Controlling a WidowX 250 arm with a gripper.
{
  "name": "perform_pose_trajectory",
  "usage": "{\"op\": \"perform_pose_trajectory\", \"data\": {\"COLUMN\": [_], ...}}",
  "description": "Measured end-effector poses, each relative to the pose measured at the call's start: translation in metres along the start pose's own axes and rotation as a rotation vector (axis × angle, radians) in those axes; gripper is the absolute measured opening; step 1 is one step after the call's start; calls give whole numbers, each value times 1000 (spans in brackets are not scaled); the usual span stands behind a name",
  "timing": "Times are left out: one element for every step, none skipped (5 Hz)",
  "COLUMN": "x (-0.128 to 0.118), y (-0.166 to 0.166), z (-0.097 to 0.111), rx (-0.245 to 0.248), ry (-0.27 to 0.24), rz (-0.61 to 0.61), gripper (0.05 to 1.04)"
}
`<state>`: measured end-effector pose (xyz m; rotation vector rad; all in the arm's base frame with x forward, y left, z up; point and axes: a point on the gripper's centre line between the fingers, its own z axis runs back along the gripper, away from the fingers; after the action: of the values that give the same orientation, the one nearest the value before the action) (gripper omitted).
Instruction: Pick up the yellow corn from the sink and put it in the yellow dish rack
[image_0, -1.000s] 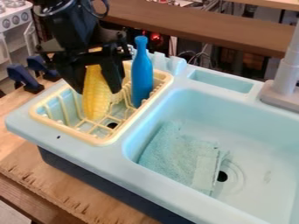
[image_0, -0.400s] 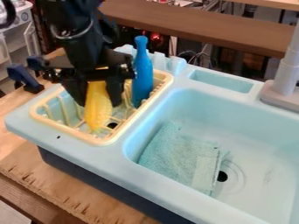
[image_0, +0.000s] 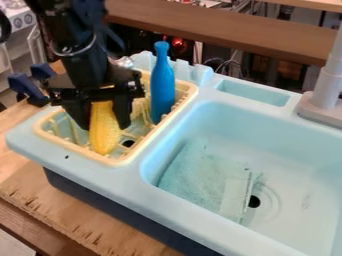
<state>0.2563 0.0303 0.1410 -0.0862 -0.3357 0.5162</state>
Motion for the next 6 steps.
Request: {"op": "perform_pose_trajectory", "data": {"x": [0, 1, 3, 5, 5, 3], "y": [5, 11, 19, 20, 19, 14], "z": [-8, -24, -31, -33, -32, -32], "rx": [-6, -22, -27, -37, -35, -20], "ry": [10, 58, 78, 101, 107, 113], "rz": [17, 40, 61, 74, 69, 32], "gripper": [701, 701, 701, 771, 1005, 1008]}}
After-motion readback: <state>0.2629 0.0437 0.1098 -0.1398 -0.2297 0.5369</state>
